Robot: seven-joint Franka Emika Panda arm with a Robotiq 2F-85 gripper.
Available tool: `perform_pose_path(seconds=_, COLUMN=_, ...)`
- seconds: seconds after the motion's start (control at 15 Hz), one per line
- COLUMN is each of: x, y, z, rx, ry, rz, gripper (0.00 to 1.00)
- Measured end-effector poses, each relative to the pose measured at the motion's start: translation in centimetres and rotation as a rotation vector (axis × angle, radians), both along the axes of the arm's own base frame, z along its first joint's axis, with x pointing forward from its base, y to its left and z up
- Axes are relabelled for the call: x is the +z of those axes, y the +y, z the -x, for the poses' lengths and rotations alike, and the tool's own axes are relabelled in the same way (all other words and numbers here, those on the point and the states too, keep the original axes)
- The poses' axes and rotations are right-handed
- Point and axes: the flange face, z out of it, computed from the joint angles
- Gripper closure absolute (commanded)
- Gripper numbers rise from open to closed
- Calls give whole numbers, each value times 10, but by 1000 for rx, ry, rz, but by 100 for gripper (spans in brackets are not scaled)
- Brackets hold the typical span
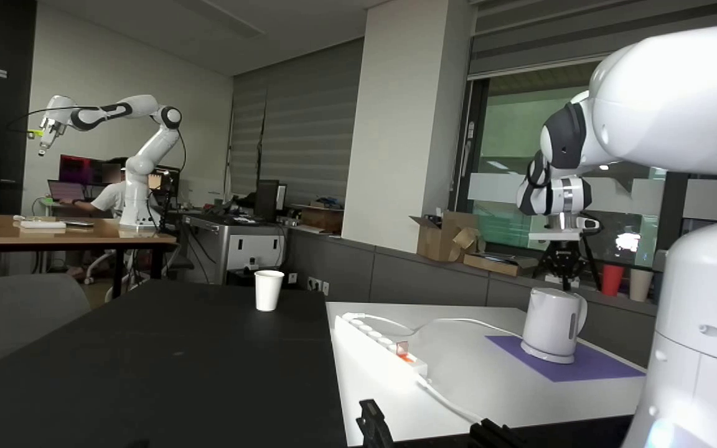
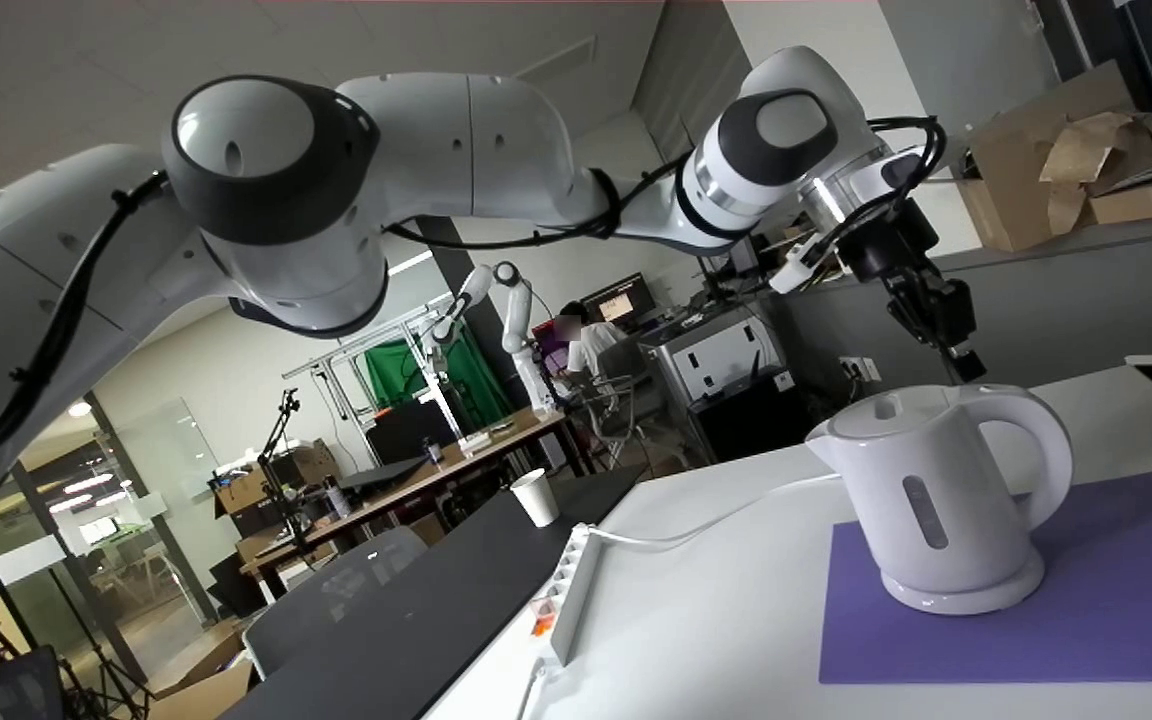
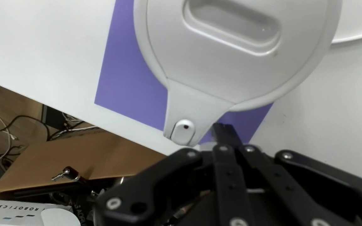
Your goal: Turn on the kettle
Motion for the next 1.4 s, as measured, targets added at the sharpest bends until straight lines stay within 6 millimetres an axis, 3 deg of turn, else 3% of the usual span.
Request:
perform_pose_path(seconds=0.2, x=10, y=-2, z=-4, rx=9, ry=-21, rz=39, gripper=100)
perform_pose_path(seconds=0.53, x=55, y=-2, z=-13, rx=44, ry=-33, rz=133, gripper=100)
perform_pose_path(seconds=0.87, x=98, y=15, z=-18, rx=111, ry=37, rz=125, gripper=100)
perform_pose_path(seconds=1.27, x=129, y=38, z=-28, rx=206, ry=77, rz=130, gripper=100)
perform_pose_path(seconds=1.33, x=132, y=41, z=-29, rx=218, ry=78, rz=133, gripper=74)
perform_pose_path(seconds=1.4, x=134, y=43, z=-31, rx=231, ry=82, rz=137, gripper=72)
